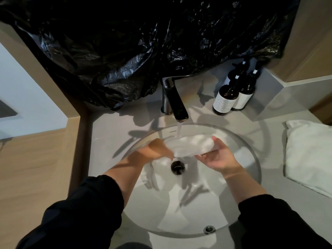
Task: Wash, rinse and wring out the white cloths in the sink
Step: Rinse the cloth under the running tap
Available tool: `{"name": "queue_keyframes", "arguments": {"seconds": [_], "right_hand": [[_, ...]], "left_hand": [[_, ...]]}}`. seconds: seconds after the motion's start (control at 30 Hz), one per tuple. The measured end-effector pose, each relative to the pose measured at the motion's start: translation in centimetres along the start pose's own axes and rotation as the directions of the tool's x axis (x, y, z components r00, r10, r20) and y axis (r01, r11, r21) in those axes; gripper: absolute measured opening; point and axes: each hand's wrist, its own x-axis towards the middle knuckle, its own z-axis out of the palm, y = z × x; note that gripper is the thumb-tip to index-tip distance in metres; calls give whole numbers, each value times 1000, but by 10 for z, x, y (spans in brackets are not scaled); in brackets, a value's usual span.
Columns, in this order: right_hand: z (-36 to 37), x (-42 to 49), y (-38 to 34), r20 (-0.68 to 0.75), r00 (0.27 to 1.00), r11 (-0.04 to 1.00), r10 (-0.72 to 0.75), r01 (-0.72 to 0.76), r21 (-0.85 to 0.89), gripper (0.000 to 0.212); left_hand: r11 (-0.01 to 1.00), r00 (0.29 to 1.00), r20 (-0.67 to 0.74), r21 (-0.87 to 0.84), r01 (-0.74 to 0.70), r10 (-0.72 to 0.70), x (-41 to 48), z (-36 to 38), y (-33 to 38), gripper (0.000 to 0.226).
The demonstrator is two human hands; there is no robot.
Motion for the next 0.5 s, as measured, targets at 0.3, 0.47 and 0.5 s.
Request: {"name": "queue_keyframes", "arguments": {"seconds": [0.3, 0.47, 0.5], "right_hand": [[18, -20, -27, 117, 935, 223, -335, 199, -954, 48], [75, -18, -23, 359, 933, -206, 22, 355, -912, 116], [82, -15, -18, 355, 934, -180, 36, 356, -917, 113]], "left_hand": [[949, 951, -4, -65, -308, 309, 6, -13, 35, 10], [958, 960, 10, -72, -278, 280, 0, -31, 37, 54], [963, 964, 0, 23, -267, 267, -3, -34, 39, 57]]}}
